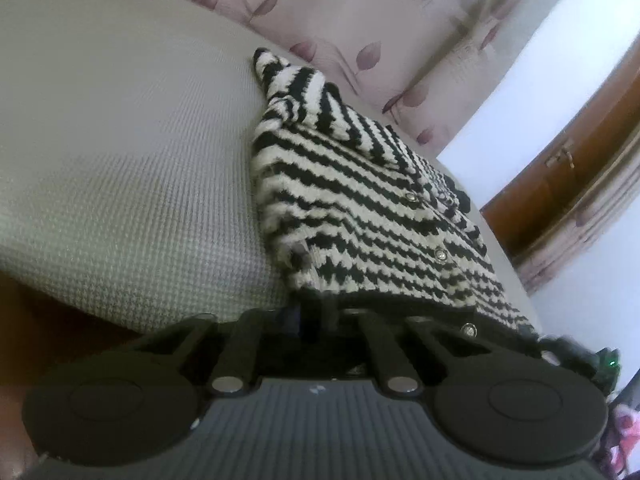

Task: Fold small clothes

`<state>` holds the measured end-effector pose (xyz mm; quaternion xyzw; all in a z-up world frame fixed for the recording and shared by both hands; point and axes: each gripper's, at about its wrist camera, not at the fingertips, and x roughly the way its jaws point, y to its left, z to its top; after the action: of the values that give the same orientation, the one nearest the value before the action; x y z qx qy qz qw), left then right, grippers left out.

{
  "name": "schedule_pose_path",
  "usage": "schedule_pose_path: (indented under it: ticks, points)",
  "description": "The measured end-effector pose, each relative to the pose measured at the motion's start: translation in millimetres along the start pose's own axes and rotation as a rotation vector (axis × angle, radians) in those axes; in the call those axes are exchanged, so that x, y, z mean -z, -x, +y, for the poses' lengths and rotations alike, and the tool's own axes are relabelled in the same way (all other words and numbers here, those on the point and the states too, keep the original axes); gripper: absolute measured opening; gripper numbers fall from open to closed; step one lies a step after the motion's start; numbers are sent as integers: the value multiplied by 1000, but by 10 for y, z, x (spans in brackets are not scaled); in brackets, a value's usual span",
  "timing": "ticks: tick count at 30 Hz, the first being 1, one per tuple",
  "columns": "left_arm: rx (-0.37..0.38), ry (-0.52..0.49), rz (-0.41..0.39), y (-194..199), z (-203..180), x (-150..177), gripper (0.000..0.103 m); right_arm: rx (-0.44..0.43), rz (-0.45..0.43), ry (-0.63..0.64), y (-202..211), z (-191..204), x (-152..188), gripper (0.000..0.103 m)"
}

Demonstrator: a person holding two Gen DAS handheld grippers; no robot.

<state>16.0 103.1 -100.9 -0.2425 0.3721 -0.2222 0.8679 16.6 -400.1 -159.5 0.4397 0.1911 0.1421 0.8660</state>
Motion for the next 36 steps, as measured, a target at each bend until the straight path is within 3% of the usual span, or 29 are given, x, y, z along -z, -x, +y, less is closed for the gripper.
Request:
schedule_pose_path:
  ticks: [1, 11, 22, 30, 36]
  points:
    - [9, 5, -13, 31, 13, 9, 7, 19, 7, -5, -21, -14, 1, 9]
    - [90, 61, -125, 252, -120, -234, 7, -100, -50, -91, 162, 9, -120, 9]
    - [122, 57, -291, 266, -401, -875, 7, -165, -58, -43, -98, 430, -744, 9]
    - [91, 1, -374, -199, -538, -1592, 7, -145, -43, 48, -738, 696, -1486, 9]
    - [25, 66, -384, -869, -343, -2015, 7, -88, -30, 38, -1397, 577, -1931, 9]
